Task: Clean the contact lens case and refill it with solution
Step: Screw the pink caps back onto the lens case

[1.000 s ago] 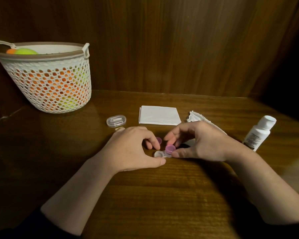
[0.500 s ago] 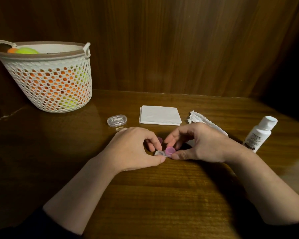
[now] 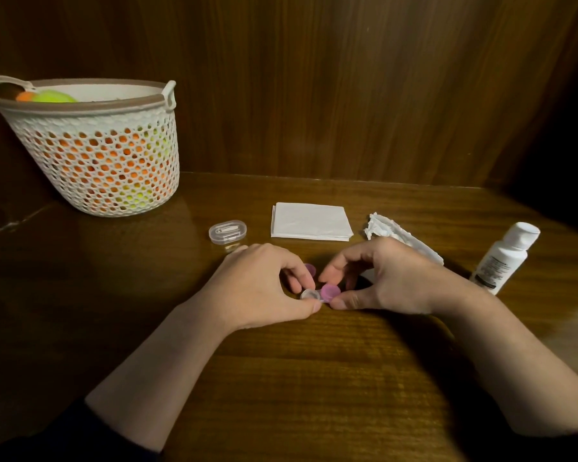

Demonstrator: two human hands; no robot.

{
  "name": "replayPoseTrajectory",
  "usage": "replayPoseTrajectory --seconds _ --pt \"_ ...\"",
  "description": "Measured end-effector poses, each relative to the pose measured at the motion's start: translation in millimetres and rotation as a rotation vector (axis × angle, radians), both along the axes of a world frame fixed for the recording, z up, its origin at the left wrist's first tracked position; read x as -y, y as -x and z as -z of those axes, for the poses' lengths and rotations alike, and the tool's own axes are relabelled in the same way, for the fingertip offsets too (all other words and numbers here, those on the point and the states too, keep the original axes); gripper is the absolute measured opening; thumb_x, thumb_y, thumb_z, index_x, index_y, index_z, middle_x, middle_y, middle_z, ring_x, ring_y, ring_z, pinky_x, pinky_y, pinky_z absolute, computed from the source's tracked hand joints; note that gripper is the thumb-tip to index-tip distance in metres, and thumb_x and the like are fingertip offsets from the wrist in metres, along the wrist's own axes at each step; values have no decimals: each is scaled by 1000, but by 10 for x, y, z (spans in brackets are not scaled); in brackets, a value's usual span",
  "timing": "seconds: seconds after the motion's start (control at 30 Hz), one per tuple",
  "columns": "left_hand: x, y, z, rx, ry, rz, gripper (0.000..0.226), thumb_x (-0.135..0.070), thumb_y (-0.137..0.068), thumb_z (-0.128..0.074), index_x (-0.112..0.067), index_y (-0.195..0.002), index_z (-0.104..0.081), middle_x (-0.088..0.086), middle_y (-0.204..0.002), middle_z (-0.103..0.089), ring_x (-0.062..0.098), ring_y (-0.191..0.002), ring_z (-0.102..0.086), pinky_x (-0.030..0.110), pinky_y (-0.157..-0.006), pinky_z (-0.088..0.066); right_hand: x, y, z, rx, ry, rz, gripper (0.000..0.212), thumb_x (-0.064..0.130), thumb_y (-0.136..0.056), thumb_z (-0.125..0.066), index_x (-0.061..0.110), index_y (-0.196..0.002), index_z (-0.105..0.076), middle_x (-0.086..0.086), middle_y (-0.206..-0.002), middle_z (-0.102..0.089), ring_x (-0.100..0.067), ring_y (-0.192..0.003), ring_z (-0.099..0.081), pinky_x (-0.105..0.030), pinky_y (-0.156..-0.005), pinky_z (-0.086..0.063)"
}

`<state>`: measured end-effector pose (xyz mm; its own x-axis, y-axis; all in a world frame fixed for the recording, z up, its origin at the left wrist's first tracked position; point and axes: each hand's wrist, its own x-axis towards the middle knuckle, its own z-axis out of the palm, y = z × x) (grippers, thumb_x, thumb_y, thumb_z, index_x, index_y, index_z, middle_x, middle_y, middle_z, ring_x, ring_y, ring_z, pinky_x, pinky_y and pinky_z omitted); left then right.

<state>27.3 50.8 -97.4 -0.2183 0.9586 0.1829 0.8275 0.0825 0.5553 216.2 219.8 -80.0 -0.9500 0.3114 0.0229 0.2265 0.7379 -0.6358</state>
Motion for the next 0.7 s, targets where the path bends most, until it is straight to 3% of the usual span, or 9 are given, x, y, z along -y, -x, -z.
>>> replayPoseTrajectory --seconds 0.2,0.4,0.57,0.7 --pt "-1 10 7 0 0 1 18 -59 -77 -82 -45 -88 -79 -34 -88 -71 -22 -87 -58 16 -66 -31 0 10 -8 61 -53 1 38 52 -76 -91 44 -111 -78 32 -103 -75 7 -102 -67 -20 -85 -52" --pt "-16 19 23 16 7 8 18 -57 -77 -83 -43 -88 -79 -39 -90 -69 -21 -92 -60 16 -70 -35 -30 -45 -59 95 -36 -31 31 43 -83 -89 43 -112 -81 26 -104 -78 4 -104 -70 -29 -94 -55" --pt "-12 25 34 18 -1 12 19 -58 -77 -84 -43 -88 -79 -34 -87 -71 -20 -90 -60 15 -68 -34 -75 -74 -82 108 -47 -22 28 45 -81 -89 42 -108 -83 29 -99 -78 7 -99 -70 -11 -80 -48" --pt "-15 28 37 20 3 17 19 -58 -77 -83 -43 -89 -79 -33 -88 -72 -20 -94 -60 16 -71 -35 -102 -81 -97 144 -44 24 24 52 -76 -89 44 -98 -84 29 -94 -78 8 -94 -69 -16 -76 -49"
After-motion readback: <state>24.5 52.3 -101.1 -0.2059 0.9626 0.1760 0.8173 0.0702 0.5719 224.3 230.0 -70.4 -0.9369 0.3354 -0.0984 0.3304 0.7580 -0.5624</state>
